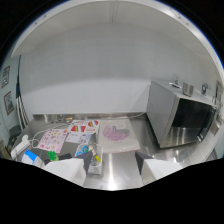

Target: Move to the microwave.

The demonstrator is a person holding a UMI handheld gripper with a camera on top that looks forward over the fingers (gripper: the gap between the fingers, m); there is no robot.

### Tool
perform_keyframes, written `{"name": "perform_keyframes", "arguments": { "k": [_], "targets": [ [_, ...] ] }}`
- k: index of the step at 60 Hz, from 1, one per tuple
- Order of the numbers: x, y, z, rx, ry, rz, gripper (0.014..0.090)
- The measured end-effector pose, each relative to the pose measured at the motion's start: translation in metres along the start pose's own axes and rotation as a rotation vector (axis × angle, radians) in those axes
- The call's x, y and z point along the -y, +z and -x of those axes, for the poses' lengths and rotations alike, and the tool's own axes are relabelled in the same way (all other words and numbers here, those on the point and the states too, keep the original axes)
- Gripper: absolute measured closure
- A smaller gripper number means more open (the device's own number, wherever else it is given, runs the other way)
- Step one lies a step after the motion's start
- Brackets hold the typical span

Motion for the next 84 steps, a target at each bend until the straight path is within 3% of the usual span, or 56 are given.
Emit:
{"name": "perform_keyframes", "arguments": {
  "k": [15,31,46,84],
  "targets": [
    [-0.01,0.006,-0.038,-0.009,0.009,0.018,0.0213],
    [-0.026,0.021,-0.119,-0.049,0.023,0.053,0.0212],
    [-0.01,0.054,-0.185,-0.064,0.019,0.027,0.0211],
    [0.026,0.129,-0.215,0.005,0.013,0.001,0.021]
  ]
}}
